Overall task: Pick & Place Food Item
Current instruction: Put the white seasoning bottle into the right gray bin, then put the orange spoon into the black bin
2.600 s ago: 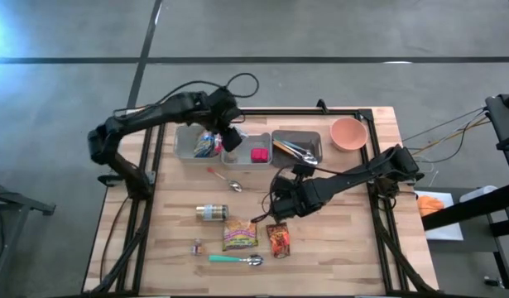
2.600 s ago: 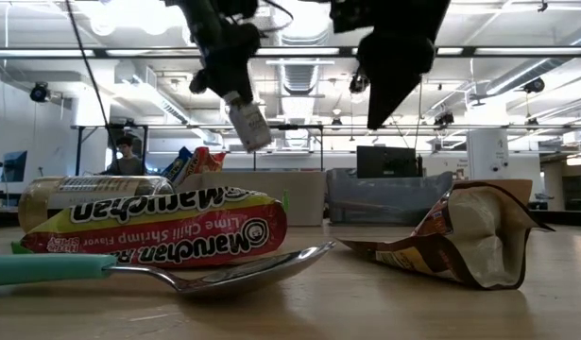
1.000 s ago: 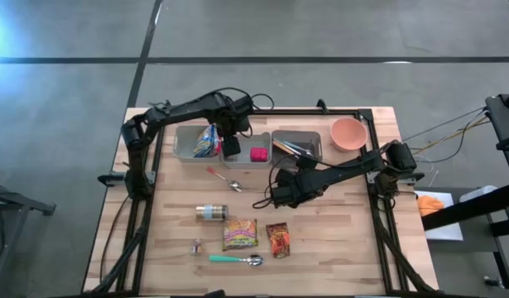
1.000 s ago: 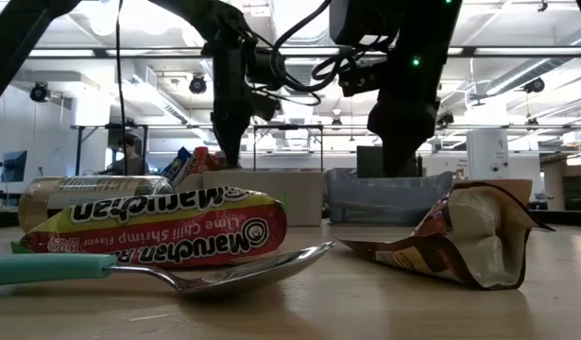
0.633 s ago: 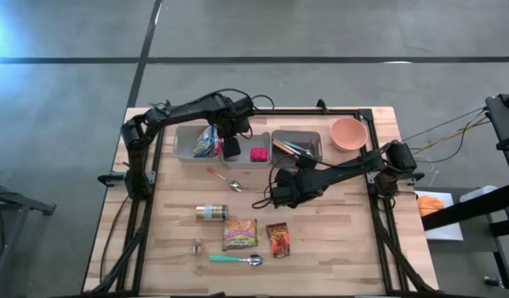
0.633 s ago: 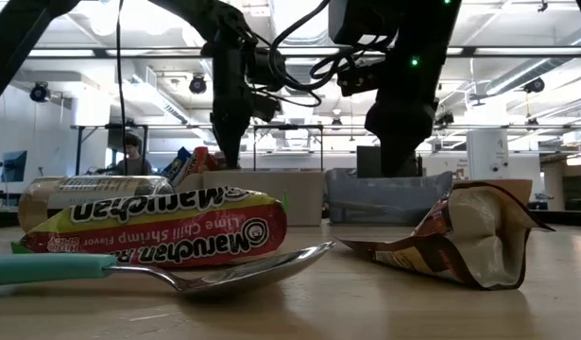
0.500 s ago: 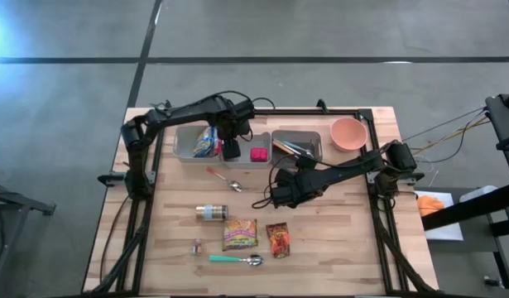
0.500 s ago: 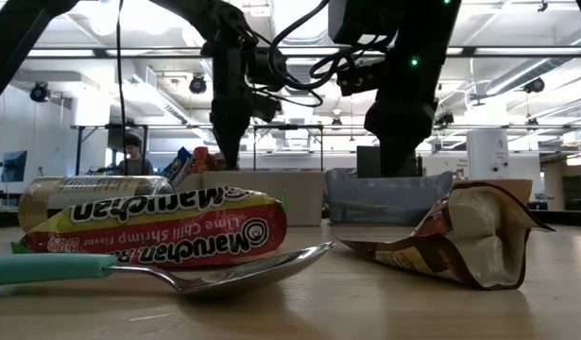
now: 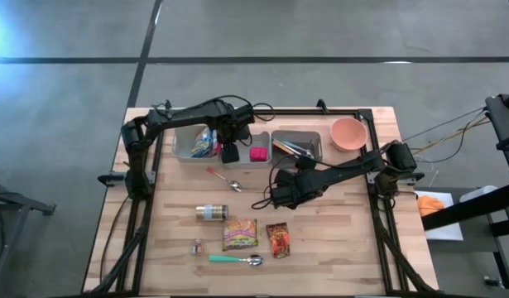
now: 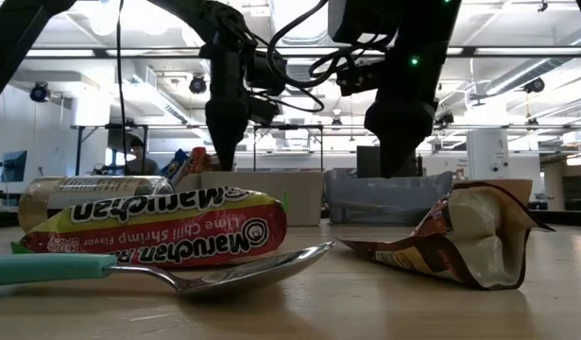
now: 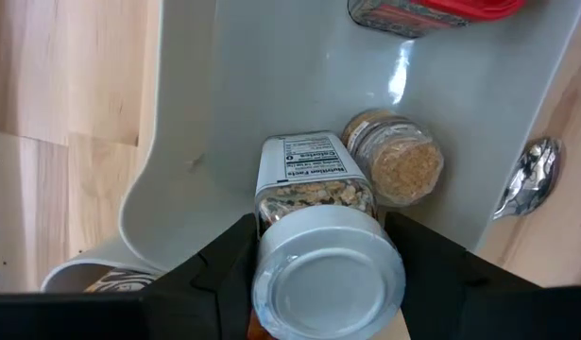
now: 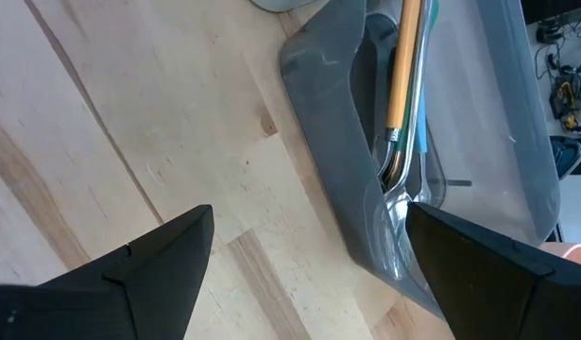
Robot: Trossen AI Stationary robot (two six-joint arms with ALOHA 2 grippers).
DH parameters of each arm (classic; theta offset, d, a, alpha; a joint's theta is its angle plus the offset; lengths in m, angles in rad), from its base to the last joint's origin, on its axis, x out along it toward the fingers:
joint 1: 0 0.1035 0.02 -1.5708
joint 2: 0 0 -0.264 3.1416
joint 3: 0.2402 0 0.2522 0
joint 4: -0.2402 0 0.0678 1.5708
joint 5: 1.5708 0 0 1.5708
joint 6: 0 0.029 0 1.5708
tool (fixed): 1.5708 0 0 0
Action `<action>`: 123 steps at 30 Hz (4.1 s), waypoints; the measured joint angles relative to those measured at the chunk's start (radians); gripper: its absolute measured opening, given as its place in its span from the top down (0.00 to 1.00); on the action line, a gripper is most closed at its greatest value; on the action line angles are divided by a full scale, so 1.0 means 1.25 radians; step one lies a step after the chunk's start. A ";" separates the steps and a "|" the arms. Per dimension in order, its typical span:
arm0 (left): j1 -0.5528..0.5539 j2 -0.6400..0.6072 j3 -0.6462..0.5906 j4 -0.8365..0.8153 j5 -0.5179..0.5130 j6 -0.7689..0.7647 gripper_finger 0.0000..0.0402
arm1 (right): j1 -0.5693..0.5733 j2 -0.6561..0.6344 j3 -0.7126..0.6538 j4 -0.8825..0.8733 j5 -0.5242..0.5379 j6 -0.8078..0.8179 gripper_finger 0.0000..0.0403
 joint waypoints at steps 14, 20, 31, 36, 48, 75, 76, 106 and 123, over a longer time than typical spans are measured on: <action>0.000 0.001 0.003 0.010 -0.031 -0.037 0.18 | 0.001 0.000 0.000 0.003 -0.002 0.000 0.14; 0.000 0.001 0.004 0.011 -0.037 -0.038 0.14 | 0.001 0.000 -0.003 0.007 -0.002 0.000 0.14; -0.003 -0.041 0.037 -0.010 -0.109 -0.046 0.14 | 0.001 0.000 -0.007 0.015 -0.006 0.000 0.14; -0.011 -0.105 0.046 -0.028 -0.098 -0.045 0.14 | 0.001 0.000 -0.008 0.017 -0.006 0.000 0.14; -0.143 -0.225 -0.087 -0.042 -0.035 0.007 0.22 | 0.001 0.000 -0.010 0.016 -0.007 -0.005 0.14; -0.260 -0.224 -0.475 0.455 0.021 0.219 0.38 | 0.008 0.000 -0.007 0.020 -0.067 0.004 0.14; -0.260 -0.224 -0.479 0.465 0.026 0.219 0.38 | 0.008 0.000 -0.006 0.021 -0.068 0.004 0.14; -0.242 -0.132 -0.487 0.503 0.042 0.263 0.54 | 0.008 0.000 -0.004 0.036 -0.090 0.001 0.14; -0.228 -0.130 -0.488 0.470 0.039 0.257 0.98 | 0.008 0.000 -0.004 0.038 -0.092 0.002 0.14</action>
